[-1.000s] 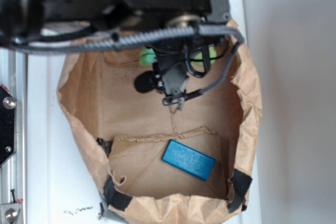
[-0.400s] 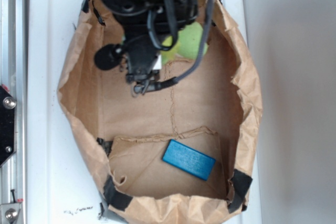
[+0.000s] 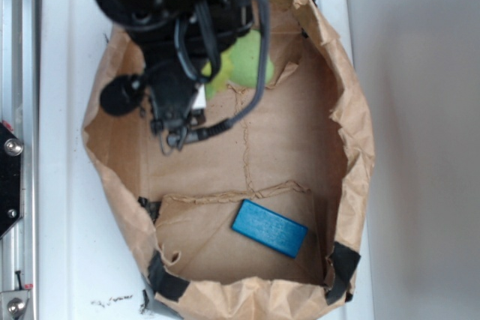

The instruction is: Grab the green animal.

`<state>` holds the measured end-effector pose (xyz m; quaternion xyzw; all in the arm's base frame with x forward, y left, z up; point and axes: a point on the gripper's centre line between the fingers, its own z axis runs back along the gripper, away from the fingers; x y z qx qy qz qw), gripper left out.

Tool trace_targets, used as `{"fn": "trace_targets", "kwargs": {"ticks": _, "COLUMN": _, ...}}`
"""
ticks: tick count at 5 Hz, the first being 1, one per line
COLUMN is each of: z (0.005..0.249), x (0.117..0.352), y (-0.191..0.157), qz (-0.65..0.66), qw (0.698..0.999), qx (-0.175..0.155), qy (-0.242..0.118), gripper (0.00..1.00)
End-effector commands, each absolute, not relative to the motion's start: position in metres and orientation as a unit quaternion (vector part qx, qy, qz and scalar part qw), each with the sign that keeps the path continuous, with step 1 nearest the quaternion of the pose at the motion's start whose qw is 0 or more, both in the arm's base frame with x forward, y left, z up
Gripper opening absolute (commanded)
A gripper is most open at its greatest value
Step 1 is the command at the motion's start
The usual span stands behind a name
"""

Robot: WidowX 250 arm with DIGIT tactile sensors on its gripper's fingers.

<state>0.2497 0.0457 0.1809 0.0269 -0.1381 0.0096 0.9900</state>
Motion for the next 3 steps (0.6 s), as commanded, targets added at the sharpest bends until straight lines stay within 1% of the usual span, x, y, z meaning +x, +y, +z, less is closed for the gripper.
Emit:
{"fn": "trace_targets", "kwargs": {"ticks": 1, "z": 0.200, "x": 0.273, "y": 0.025, "qz": 0.035, "qw": 0.981, "qx": 0.056, "qy": -0.182, "gripper": 0.00}}
{"fn": "trace_targets", "kwargs": {"ticks": 2, "z": 0.198, "x": 0.288, "y": 0.020, "qz": 0.047, "qw": 0.981, "qx": 0.047, "qy": -0.182, "gripper": 0.00}}
{"fn": "trace_targets", "kwargs": {"ticks": 3, "z": 0.198, "x": 0.293, "y": 0.020, "qz": 0.056, "qw": 0.981, "qx": 0.045, "qy": -0.183, "gripper": 0.00}}
